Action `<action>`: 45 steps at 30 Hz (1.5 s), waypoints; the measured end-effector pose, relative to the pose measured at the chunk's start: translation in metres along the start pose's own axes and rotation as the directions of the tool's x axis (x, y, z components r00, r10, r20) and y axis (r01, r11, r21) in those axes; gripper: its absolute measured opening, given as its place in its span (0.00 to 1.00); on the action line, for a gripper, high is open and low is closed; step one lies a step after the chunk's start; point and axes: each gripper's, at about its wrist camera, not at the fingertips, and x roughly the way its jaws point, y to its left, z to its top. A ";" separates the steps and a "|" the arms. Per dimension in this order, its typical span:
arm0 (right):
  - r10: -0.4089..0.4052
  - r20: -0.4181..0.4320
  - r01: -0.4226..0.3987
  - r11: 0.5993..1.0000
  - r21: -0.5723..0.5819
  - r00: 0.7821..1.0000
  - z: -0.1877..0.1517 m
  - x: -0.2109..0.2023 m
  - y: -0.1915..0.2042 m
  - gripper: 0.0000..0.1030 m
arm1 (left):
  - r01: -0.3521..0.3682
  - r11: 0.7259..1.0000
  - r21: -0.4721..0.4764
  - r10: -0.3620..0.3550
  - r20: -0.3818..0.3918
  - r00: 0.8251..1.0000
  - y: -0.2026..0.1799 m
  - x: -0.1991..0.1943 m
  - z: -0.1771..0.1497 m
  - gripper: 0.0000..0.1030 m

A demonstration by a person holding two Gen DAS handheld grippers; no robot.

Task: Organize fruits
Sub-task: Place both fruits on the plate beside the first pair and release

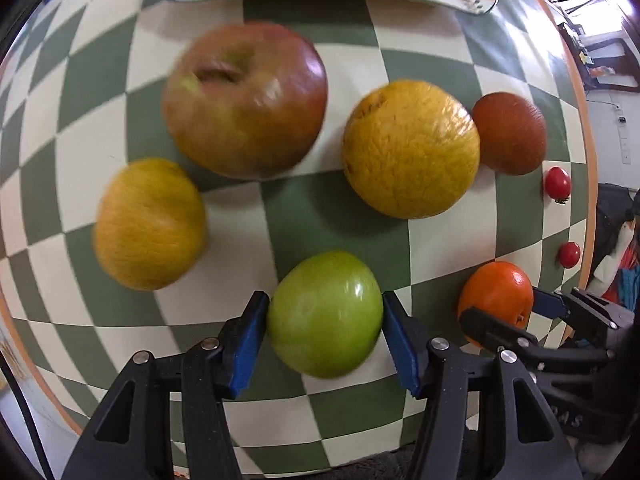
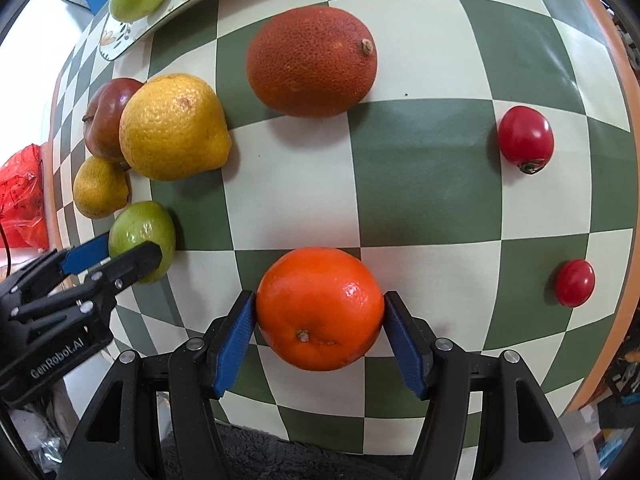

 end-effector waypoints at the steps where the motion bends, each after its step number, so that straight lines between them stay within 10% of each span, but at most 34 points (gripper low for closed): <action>1: 0.002 -0.001 -0.002 1.000 0.006 1.000 -0.002 0.002 -0.002 0.65 | -0.005 1.000 0.005 0.005 0.000 1.000 -0.003 0.002 0.000 0.51; 10: -0.016 0.025 0.016 1.000 -0.009 1.000 -0.013 0.007 0.011 0.64 | -0.037 0.999 -0.002 0.037 0.048 0.998 -0.014 -0.014 -0.020 0.50; 17: 0.007 0.083 -0.006 1.000 -0.011 0.997 -0.033 -0.010 0.028 0.63 | 0.081 0.995 -0.057 -0.070 0.170 0.983 0.006 -0.093 -0.027 0.50; 27: 0.133 0.280 -0.130 0.991 -0.029 0.951 0.034 -0.115 0.047 0.63 | 0.060 0.996 -0.066 -0.033 0.348 0.937 0.035 -0.200 0.106 0.51; 36: 0.009 0.282 0.007 0.998 -0.056 0.959 0.176 -0.094 0.104 0.63 | -0.013 0.994 -0.108 0.031 0.169 0.985 0.071 -0.135 0.238 0.51; 45: 0.007 0.211 0.005 0.998 -0.056 0.978 0.210 -0.056 0.119 0.63 | -0.004 0.993 -0.120 0.012 0.066 0.998 0.079 -0.098 0.257 0.51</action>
